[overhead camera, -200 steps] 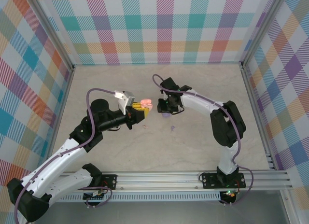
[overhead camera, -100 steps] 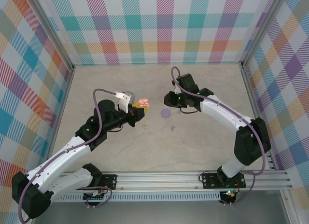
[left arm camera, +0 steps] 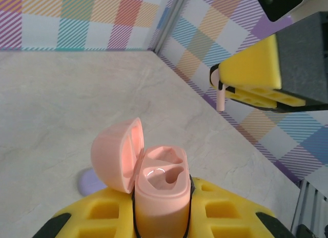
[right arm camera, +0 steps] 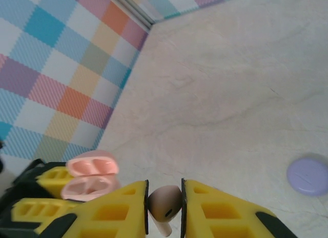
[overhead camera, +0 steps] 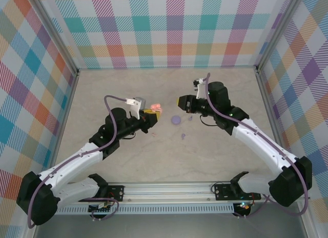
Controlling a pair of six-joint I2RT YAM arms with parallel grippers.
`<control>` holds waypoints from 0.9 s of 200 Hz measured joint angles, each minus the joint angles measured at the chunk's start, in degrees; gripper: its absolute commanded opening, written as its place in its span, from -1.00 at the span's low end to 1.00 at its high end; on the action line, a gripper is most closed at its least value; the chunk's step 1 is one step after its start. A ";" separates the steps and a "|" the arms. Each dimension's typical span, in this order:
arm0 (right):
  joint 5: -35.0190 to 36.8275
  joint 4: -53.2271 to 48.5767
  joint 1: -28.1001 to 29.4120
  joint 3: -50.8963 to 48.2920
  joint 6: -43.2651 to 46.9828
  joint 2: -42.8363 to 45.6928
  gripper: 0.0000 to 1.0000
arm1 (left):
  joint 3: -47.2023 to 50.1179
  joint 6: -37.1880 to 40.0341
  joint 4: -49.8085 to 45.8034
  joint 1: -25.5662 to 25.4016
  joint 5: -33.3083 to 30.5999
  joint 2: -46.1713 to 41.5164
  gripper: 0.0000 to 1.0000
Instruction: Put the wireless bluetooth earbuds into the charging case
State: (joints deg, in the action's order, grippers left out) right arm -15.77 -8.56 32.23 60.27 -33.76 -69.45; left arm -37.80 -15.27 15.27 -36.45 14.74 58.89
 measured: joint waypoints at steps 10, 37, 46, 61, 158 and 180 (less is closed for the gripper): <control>-0.55 1.66 0.02 -0.81 0.04 1.27 -0.56 | 0.79 -0.15 2.45 0.00 1.09 0.31 -0.68; -1.77 5.90 0.63 -1.66 0.13 3.37 -0.56 | 2.40 -0.15 8.74 -0.04 3.80 0.90 -0.68; -2.14 7.19 1.11 -1.73 0.15 3.85 -0.56 | 2.80 -0.13 10.54 -0.09 4.63 0.96 -0.68; -2.73 9.11 2.05 -1.73 0.37 4.42 -0.56 | 3.23 -0.11 13.11 -0.24 5.88 0.96 -0.68; -2.93 12.85 7.34 -1.64 3.67 4.68 -0.54 | 2.93 -0.11 18.97 -2.19 9.90 1.38 -0.68; -2.73 12.74 8.00 -1.38 4.66 4.48 -0.53 | 2.12 -0.11 18.73 -2.49 9.90 1.64 -0.68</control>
State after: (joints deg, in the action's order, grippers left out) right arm -18.50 4.19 40.23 58.89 -29.10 -64.97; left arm -35.68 -15.38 34.00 -38.94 24.64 60.53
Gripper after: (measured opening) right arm 0.233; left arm 0.214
